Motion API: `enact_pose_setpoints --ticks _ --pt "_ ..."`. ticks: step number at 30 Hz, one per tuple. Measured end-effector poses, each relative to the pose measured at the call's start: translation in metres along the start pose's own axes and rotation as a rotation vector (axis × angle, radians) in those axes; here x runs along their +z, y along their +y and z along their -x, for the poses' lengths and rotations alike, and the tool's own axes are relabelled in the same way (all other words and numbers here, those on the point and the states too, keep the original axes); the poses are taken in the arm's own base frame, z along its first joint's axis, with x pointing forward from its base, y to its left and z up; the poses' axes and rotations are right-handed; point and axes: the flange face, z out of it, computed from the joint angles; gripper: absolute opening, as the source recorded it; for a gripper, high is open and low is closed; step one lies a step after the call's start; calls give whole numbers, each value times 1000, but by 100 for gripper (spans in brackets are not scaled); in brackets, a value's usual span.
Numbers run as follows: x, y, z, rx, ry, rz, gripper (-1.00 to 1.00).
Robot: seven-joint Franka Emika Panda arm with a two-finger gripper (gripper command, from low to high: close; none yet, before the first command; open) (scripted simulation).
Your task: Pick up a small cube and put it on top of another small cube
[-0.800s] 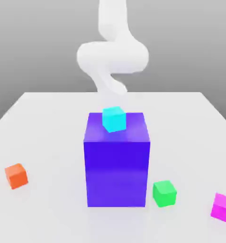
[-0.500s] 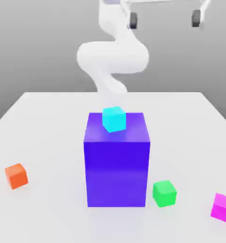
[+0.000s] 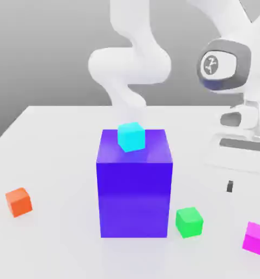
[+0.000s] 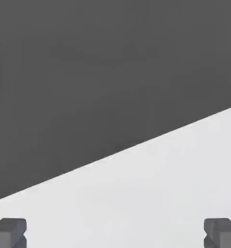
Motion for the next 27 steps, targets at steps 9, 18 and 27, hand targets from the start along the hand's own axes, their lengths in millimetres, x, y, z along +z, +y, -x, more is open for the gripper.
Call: enact_pose_setpoints --ticks 9,18,27 --pt "120 43 72 85 -79 126 0" --pt "124 44 73 86 -81 125 -100" --pt "52 69 18 401 -40 149 -100"
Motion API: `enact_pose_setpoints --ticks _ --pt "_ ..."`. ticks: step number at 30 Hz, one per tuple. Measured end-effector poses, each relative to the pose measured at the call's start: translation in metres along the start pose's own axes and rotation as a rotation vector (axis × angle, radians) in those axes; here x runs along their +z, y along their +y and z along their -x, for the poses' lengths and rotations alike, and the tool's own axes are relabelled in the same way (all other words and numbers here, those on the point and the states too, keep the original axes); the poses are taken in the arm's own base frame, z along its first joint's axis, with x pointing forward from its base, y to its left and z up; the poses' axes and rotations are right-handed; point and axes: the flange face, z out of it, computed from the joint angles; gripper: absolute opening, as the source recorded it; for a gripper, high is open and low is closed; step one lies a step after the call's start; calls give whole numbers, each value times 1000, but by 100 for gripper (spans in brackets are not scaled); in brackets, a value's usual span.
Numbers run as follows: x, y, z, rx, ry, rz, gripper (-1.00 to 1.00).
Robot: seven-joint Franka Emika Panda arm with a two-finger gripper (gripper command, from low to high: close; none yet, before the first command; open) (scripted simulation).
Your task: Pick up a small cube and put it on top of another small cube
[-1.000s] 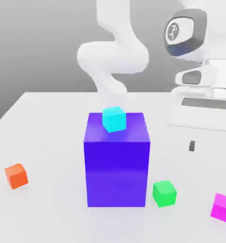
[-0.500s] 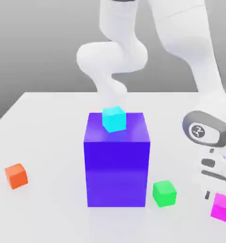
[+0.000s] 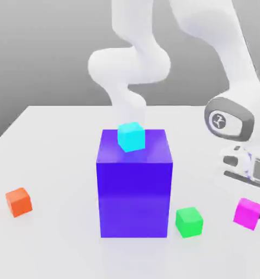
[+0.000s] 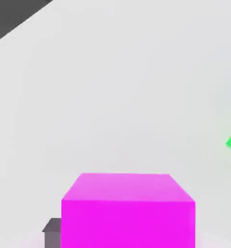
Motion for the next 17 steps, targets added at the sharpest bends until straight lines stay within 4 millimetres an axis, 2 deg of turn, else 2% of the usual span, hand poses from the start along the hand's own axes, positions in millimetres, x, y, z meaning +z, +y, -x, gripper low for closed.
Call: enact_pose_setpoints --ticks 7,9,14,15,17 --pt "-25 26 -84 479 -13 -1 -100" --pt "-17 30 -92 537 -17 -3 -100" --pt "29 31 -94 556 -19 -4 -100" --pt "35 32 -93 554 -19 -3 100" --pt "35 32 -93 554 -19 -3 100"
